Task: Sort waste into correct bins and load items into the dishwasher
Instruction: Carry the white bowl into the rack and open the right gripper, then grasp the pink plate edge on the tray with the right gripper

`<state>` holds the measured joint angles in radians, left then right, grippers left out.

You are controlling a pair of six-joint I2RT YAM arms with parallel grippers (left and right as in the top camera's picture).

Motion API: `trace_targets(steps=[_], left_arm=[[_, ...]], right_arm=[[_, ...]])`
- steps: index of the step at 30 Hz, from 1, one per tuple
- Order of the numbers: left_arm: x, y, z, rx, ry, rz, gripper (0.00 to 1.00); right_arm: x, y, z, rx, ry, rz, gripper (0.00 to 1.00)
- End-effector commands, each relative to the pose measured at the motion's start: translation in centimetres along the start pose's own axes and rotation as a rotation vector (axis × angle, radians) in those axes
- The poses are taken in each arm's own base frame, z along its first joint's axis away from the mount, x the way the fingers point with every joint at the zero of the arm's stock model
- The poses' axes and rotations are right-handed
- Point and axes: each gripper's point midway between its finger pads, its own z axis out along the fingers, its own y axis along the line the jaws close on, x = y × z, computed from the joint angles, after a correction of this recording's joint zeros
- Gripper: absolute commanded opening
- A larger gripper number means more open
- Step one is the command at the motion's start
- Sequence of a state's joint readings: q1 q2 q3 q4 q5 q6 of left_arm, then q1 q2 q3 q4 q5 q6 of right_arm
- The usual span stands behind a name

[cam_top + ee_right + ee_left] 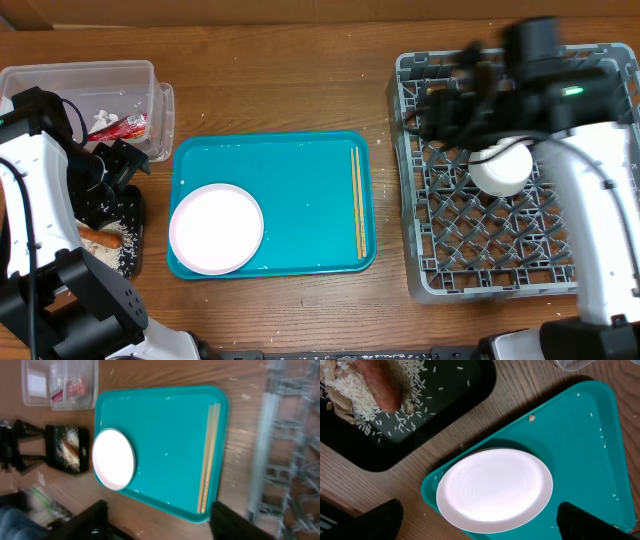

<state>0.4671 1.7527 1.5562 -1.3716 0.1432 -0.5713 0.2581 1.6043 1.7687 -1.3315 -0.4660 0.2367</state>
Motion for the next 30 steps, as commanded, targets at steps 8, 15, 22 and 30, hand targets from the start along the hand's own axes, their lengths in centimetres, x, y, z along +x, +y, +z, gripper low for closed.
trace_targets(steps=[8,15,22,30], left_arm=[[0.0,0.1,0.1,0.001,0.005,-0.017,1.00],[0.0,0.1,0.1,0.001,0.006,-0.017,1.00],[0.0,0.1,0.1,0.001,0.005,-0.017,1.00],[0.0,0.1,0.1,0.001,0.005,-0.017,1.00]], right_arm=[[5.6,7.6,14.4,0.123,0.135,-0.106,0.74],[9.6,7.3,23.3,0.248,0.210,-0.112,0.70],[12.7,7.5,27.6,0.248,0.285,-0.150,0.60],[14.6,7.7,30.1,0.254,0.307,-0.163,0.52]])
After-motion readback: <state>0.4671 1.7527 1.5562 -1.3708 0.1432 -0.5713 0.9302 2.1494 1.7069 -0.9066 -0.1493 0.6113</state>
